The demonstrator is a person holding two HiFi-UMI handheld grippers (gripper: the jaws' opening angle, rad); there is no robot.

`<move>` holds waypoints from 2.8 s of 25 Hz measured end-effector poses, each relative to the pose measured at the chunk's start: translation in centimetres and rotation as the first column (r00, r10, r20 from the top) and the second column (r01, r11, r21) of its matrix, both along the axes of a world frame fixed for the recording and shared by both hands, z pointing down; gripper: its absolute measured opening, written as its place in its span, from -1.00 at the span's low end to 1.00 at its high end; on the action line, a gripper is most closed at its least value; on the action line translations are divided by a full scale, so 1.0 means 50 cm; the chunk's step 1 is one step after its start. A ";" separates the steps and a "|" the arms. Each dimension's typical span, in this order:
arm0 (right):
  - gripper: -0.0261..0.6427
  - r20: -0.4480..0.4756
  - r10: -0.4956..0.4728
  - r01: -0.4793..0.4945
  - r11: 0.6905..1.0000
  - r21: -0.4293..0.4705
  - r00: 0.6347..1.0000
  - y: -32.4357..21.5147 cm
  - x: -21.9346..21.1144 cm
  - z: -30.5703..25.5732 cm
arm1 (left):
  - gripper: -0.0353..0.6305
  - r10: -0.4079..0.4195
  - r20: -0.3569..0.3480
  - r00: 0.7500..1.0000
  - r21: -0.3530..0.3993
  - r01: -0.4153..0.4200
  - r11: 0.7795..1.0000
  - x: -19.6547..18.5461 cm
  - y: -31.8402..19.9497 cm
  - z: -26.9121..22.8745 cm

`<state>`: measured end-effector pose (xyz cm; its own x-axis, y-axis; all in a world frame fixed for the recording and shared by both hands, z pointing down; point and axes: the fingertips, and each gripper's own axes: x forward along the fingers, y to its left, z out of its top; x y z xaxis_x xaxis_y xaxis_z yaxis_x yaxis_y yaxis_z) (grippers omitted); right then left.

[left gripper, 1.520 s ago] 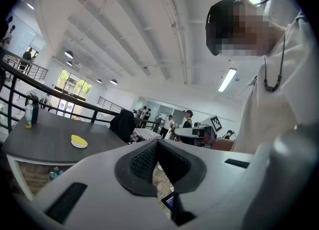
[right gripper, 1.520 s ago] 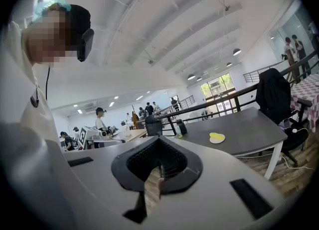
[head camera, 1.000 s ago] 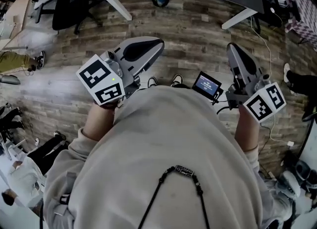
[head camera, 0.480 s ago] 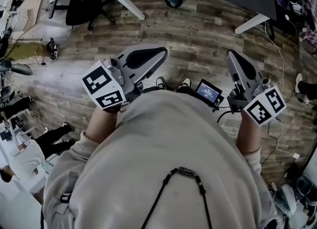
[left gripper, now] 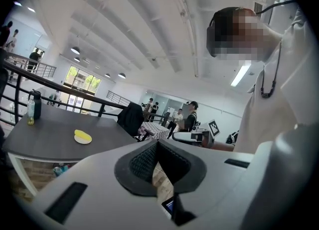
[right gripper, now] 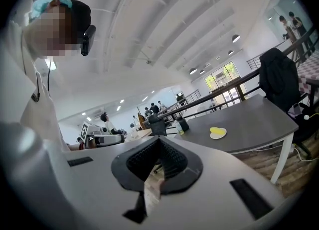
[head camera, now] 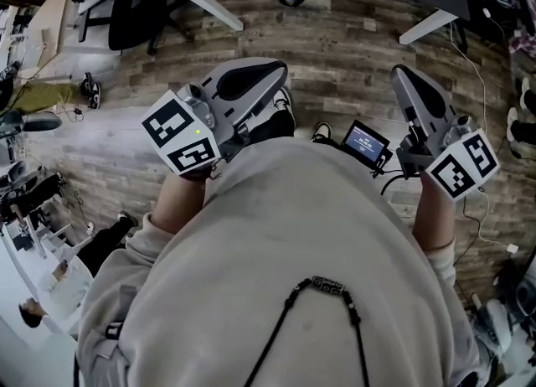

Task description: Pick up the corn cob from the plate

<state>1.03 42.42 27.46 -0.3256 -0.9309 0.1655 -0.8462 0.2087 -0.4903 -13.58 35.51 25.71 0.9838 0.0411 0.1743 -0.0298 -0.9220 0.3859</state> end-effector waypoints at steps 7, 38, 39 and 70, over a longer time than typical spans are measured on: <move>-0.90 -0.066 0.098 -0.099 0.995 -0.002 0.993 -0.063 0.018 -0.044 | -0.89 0.099 -0.082 0.992 0.006 -0.099 0.995 0.060 -0.093 -0.024; -0.90 -0.192 0.113 -0.121 0.992 -0.034 0.975 -0.430 -0.140 -0.101 | -0.89 0.098 -0.212 0.972 -0.083 -0.118 0.989 -0.128 -0.460 0.008; -0.90 -0.190 0.099 -0.108 0.993 -0.038 0.977 -0.448 -0.147 -0.101 | -0.89 0.081 -0.209 0.975 -0.093 -0.102 0.990 -0.138 -0.472 0.013; -0.90 -0.132 -0.149 0.140 0.987 -0.077 0.980 -0.729 0.066 -0.037 | -0.89 -0.172 -0.150 0.973 -0.122 0.155 0.980 0.024 -0.662 0.038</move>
